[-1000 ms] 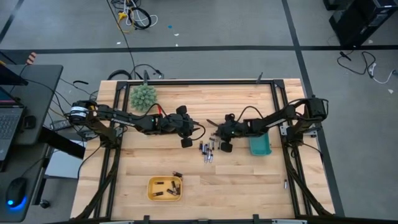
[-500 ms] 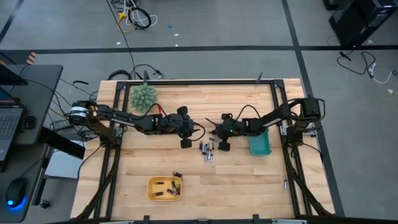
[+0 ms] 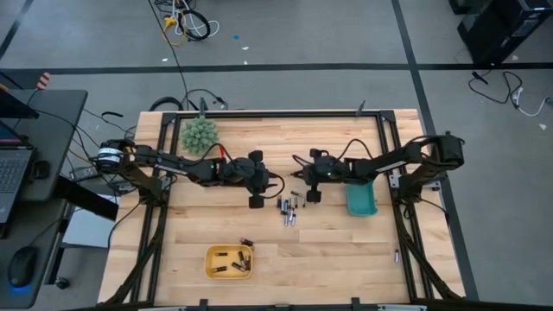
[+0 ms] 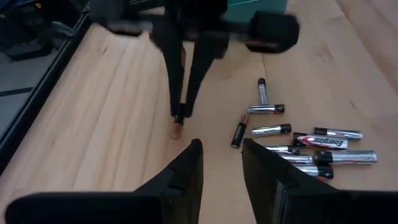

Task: Sort batteries
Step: Put the black battery into the yellow bin

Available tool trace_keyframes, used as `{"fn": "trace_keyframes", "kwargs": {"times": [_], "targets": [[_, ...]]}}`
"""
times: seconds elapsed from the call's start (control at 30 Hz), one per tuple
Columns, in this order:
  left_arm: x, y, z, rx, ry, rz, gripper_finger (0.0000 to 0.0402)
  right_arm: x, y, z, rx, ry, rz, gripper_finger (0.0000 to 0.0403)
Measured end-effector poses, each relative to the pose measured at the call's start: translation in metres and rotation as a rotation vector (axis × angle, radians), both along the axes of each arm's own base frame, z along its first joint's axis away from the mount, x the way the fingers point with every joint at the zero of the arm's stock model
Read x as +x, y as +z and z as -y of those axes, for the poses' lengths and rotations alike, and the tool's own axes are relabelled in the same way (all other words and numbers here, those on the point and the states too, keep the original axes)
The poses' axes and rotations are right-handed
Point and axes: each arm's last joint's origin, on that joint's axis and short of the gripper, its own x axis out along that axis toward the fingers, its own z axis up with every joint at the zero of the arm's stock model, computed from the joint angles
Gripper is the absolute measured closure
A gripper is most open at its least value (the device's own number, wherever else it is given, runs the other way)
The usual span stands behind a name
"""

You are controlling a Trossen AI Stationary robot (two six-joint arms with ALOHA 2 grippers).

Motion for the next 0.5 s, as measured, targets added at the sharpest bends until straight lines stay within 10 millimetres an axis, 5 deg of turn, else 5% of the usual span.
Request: {"fn": "trace_keyframes", "kwargs": {"times": [0.23, 0.5], "targets": [[0.001, 0.003, -0.011, -0.004, 0.089, 0.045, 0.0288, 0.003, 0.031, -0.013, -0.037, 0.103, 0.183, 0.0396], [0.008, 0.016, -0.007, -0.005, -0.051, 0.188, 0.0288, 0.006, 0.044, -0.021, -0.085, 0.148, 0.295, 0.0396]]}}
